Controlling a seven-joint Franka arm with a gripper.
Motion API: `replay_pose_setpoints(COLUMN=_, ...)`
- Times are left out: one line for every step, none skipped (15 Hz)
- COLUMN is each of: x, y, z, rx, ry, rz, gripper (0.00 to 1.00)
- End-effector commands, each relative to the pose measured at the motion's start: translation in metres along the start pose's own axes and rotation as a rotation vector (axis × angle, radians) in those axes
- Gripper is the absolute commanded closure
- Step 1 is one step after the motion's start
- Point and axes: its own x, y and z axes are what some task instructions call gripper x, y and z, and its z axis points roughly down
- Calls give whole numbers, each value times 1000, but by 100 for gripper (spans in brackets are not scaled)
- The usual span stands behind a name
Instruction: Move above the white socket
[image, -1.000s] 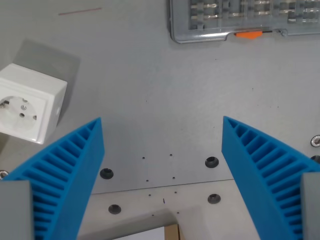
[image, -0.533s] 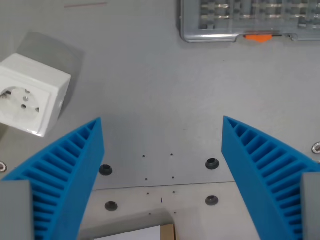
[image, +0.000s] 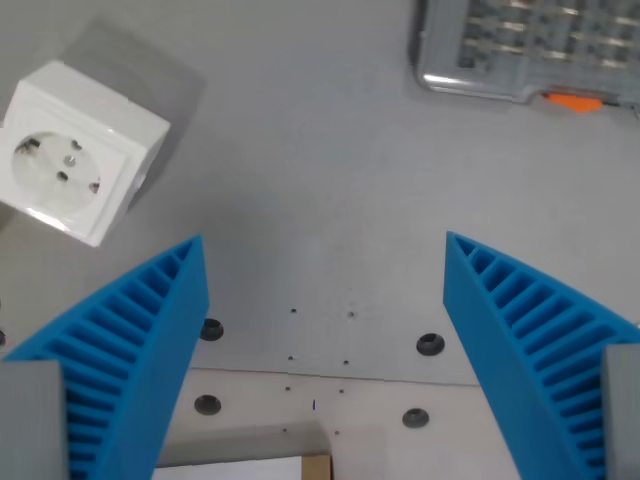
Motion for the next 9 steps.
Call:
replay_pose_setpoints(x=-7, y=-10, z=8, rx=-28, ry=112, rz=-311, gripper=0)
replay_pose_setpoints(x=-7, y=-14, z=10, rx=-31, ry=110, rz=-345, gripper=0)
replay_pose_setpoints(x=-7, y=-18, z=12, rx=-34, ry=108, rz=-378, gripper=0)
replay_pose_setpoints(x=-7, y=-21, z=14, rx=-37, ry=107, rz=-411, gripper=0)
replay_pose_setpoints(x=-7, y=-25, z=17, rx=-38, ry=104, rz=-444, gripper=0)
replay_pose_setpoints(x=-6, y=-29, z=19, rx=-40, ry=102, rz=-478, gripper=0)
replay_pose_setpoints(x=-6, y=-33, z=21, rx=-42, ry=100, rz=-511, gripper=0)
replay_pose_setpoints(x=-6, y=-37, z=24, rx=-44, ry=101, rz=-544, gripper=0)
replay_pose_setpoints(x=-6, y=-41, z=27, rx=-45, ry=101, rz=-577, gripper=0)
